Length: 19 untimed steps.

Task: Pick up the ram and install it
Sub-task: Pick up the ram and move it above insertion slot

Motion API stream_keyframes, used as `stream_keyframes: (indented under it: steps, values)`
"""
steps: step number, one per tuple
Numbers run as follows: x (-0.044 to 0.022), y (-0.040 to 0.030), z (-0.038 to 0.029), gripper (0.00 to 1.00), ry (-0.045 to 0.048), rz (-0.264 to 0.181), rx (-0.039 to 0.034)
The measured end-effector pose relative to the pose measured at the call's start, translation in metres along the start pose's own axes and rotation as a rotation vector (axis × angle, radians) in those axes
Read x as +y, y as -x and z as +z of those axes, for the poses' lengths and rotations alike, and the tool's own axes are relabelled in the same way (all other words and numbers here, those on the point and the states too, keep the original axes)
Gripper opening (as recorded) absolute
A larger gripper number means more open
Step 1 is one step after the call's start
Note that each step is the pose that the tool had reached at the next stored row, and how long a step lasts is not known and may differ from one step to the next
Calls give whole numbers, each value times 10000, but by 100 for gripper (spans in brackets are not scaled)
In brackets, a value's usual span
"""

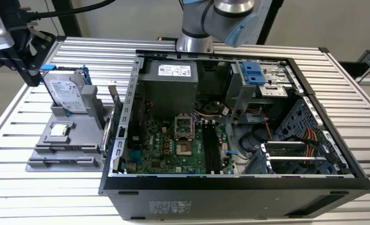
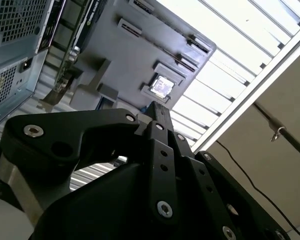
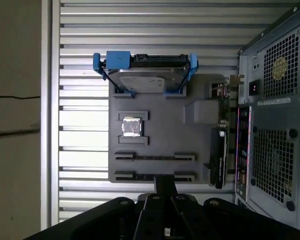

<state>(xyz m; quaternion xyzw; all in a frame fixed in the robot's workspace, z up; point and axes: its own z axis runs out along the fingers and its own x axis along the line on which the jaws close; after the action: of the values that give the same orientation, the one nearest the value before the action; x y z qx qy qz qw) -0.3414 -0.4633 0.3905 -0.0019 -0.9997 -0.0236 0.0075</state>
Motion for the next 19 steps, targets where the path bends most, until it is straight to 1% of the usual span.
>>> stream_keyframes:
  steps: [19]
  values:
    - [-213, 1, -2, 0, 0, 0, -1]
